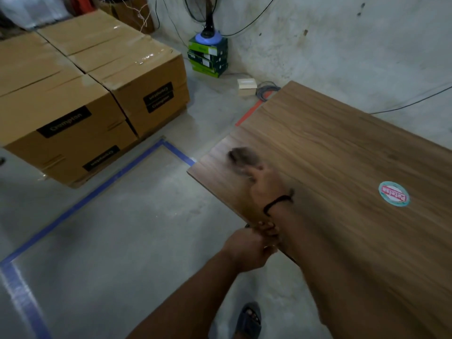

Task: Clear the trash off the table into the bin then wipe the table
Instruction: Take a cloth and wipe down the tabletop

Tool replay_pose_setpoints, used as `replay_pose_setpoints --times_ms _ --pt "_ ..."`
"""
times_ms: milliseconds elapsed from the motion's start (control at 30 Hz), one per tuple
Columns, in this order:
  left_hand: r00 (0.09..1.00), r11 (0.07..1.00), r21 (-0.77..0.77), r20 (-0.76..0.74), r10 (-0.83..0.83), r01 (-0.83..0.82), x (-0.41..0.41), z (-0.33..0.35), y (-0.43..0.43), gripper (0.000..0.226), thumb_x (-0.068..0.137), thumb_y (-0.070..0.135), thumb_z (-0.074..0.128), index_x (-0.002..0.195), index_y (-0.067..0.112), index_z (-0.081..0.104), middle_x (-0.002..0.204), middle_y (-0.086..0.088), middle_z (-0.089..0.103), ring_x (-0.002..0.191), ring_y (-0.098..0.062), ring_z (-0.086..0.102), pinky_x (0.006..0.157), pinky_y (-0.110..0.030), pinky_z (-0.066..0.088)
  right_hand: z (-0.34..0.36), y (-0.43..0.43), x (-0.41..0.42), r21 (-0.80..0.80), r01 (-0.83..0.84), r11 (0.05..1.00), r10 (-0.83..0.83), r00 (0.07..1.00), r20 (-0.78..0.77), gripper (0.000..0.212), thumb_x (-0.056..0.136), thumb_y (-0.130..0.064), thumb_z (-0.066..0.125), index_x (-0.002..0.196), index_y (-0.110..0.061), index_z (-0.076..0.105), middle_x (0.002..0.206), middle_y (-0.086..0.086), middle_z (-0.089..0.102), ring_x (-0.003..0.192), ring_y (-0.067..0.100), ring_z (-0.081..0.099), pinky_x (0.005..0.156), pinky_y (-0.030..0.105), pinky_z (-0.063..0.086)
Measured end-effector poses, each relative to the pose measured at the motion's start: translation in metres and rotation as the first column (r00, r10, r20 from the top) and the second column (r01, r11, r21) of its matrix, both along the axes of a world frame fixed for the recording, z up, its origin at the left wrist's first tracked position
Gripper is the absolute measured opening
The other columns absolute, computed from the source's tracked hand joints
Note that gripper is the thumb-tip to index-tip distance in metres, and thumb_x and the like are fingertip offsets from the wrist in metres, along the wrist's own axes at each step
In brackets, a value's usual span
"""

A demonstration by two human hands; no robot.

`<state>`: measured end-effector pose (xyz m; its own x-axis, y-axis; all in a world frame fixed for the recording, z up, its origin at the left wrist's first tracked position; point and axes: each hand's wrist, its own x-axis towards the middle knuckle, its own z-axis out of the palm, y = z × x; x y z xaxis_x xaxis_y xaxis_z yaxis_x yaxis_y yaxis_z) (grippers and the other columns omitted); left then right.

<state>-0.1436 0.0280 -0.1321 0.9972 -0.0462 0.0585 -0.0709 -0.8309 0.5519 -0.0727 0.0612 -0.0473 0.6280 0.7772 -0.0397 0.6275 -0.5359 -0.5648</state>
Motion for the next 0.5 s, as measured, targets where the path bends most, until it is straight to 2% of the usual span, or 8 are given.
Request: replay_pose_setpoints --times_ms 33,67,100,200,300,333,400,500 --pt "0.988 0.992 0.001 0.085 0.125 -0.126 -0.044 0.016 0.055 0.029 0.091 0.023 0.054 0.116 0.016 0.067 0.130 -0.004 0.062 0.123 -0.023 0.054 0.099 -0.036 0.047 -0.003 -0.017 0.023 -0.060 0.148 0.987 -0.148 0.989 0.019 0.043 0.091 -0.013 0.043 0.129 -0.025 0.058 0.133 0.015 0.047 0.119 0.035 0.049 0.101 0.037 0.040" --pt "0.995 0.995 -0.002 0.036 0.095 -0.095 -0.072 0.029 0.047 0.026 0.090 0.022 0.054 0.111 0.015 0.069 0.124 -0.005 0.065 0.118 -0.024 0.058 0.095 -0.037 0.051 -0.008 -0.033 0.038 -0.136 0.260 0.956 -0.257 0.966 0.037 0.043 0.091 -0.017 0.041 0.131 -0.028 0.056 0.138 0.014 0.043 0.125 0.036 0.045 0.103 0.038 0.039" --pt "0.976 0.985 0.025 0.142 0.164 -0.169 -0.080 0.029 0.047 0.024 0.090 0.023 0.053 0.103 0.014 0.071 0.114 -0.005 0.069 0.108 -0.024 0.063 0.086 -0.036 0.055 -0.012 -0.047 0.044 -0.219 0.310 0.925 -0.304 0.951 0.061 0.043 0.092 -0.020 0.041 0.131 -0.032 0.054 0.142 0.014 0.039 0.128 0.036 0.041 0.105 0.040 0.038" --pt "0.843 0.864 -0.085 0.191 0.503 -0.496 -0.102 0.036 0.072 0.024 0.088 0.027 0.049 0.085 0.013 0.069 0.091 -0.005 0.068 0.083 -0.023 0.061 0.072 -0.033 0.050 -0.035 -0.052 0.007 -0.375 0.253 0.892 -0.214 0.966 0.145 0.034 0.095 -0.031 0.038 0.124 -0.034 0.056 0.133 0.011 0.044 0.119 0.036 0.043 0.092 0.042 0.041" --pt "0.570 0.599 -0.221 0.183 0.801 -0.770 -0.112 0.036 0.121 0.038 0.091 0.034 0.038 0.090 0.007 0.066 0.096 -0.012 0.060 0.089 -0.028 0.056 0.078 -0.035 0.044 -0.043 -0.031 -0.059 -0.333 0.114 0.936 -0.086 0.992 0.097 0.039 0.089 -0.040 0.033 0.098 -0.029 0.069 0.104 0.007 0.060 0.090 0.034 0.058 0.067 0.038 0.045" --pt "0.526 0.555 -0.238 0.177 0.831 -0.797 -0.113 0.041 0.136 0.040 0.092 0.033 0.037 0.095 0.005 0.065 0.100 -0.015 0.060 0.093 -0.030 0.057 0.081 -0.035 0.043 -0.040 -0.026 -0.080 -0.289 0.064 0.955 -0.039 0.995 0.090 0.041 0.089 -0.040 0.031 0.099 -0.027 0.068 0.104 0.007 0.061 0.091 0.034 0.059 0.070 0.039 0.045" --pt "0.567 0.583 -0.219 0.135 0.812 -0.783 -0.102 0.053 0.149 0.039 0.094 0.030 0.039 0.109 0.005 0.065 0.111 -0.017 0.064 0.104 -0.032 0.059 0.088 -0.035 0.042 -0.040 -0.031 -0.108 -0.238 -0.056 0.970 0.089 0.987 0.130 0.044 0.095 -0.039 0.028 0.116 -0.019 0.060 0.119 0.013 0.053 0.110 0.036 0.049 0.088 0.043 0.038" --pt "0.824 0.822 -0.062 -0.070 0.562 -0.566 -0.076 0.052 0.164 0.047 0.092 0.038 0.041 0.128 0.013 0.058 0.137 -0.009 0.055 0.130 -0.027 0.047 0.103 -0.037 0.038 -0.020 -0.062 -0.107 -0.087 -0.209 0.974 0.219 0.967 0.129 0.051 0.091 -0.027 0.021 0.120 -0.026 0.063 0.110 0.015 0.053 0.105 0.032 0.047 0.086 0.041 0.040"
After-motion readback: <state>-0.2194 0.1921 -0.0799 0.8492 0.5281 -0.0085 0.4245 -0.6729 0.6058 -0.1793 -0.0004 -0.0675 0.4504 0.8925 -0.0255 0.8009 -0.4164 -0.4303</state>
